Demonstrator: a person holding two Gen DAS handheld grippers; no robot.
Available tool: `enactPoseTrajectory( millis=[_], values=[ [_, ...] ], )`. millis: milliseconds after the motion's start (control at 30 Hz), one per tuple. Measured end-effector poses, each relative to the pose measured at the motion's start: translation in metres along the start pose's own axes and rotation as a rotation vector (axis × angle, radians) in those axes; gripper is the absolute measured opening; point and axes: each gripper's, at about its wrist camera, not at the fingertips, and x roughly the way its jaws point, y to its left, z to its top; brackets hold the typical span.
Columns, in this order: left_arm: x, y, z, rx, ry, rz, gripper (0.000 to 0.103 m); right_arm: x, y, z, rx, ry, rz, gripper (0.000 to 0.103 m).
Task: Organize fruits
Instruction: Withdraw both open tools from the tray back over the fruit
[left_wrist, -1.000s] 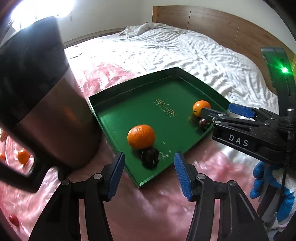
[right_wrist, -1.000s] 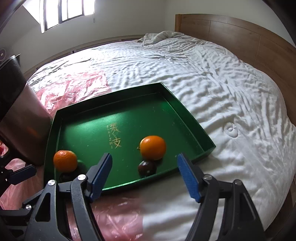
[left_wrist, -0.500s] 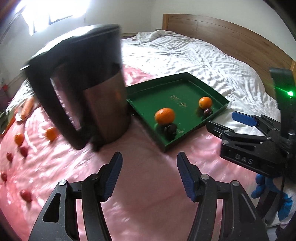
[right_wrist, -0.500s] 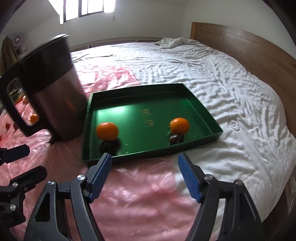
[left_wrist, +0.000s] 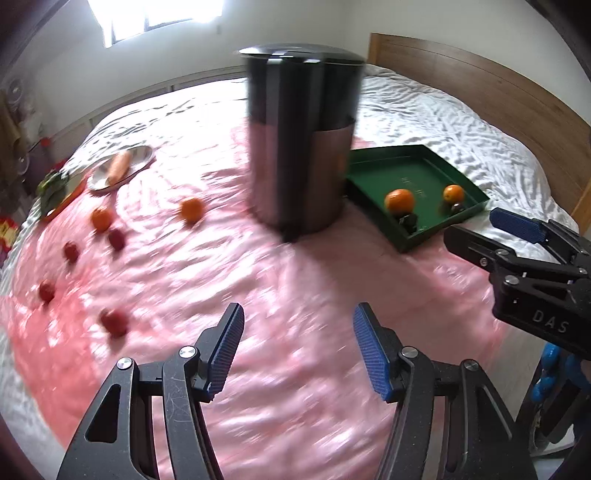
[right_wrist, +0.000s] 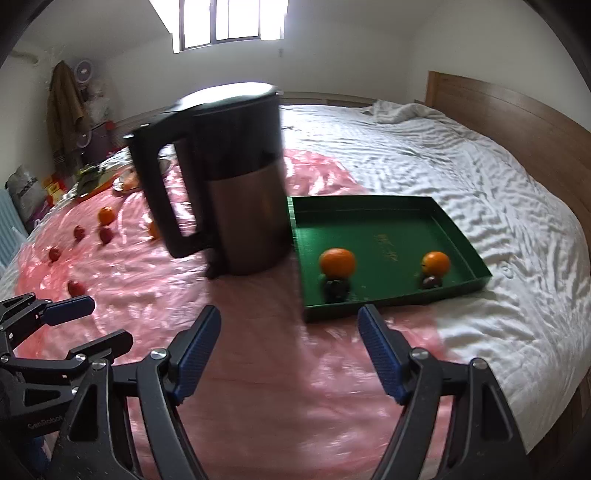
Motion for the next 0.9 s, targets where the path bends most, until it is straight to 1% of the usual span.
enactPoseTrajectory(
  millis=[100,267,367,567,700,900],
  values=[
    [-0.008,0.018,-0.01,-0.015,0.008,0.023,0.056,0.0,0.021,0.0,-0.015,0.002,0.027,0.103],
    [-0.017,0.054,-0.027,-0.059,0.045,0.046,0.056,0.005,0.062,0.001,-0.06,0.016,0.075,0.103],
    [-0.02,0.081,-0.035,-0.097,0.058,0.073,0.056,0.01,0.085,0.001,-0.087,0.023,0.102,0.103],
    [-0.027,0.134,-0.044,-0.165,0.048,0.142,0.056,0.026,0.127,0.005,-0.123,0.046,0.15,0.103],
    [-0.029,0.168,-0.049,-0.22,0.038,0.161,0.056,0.037,0.153,0.008,-0.142,0.062,0.187,0.103],
    [-0.027,0.23,-0.058,-0.297,0.041,0.219,0.056,0.055,0.2,0.01,-0.184,0.088,0.266,0.103]
  ],
)
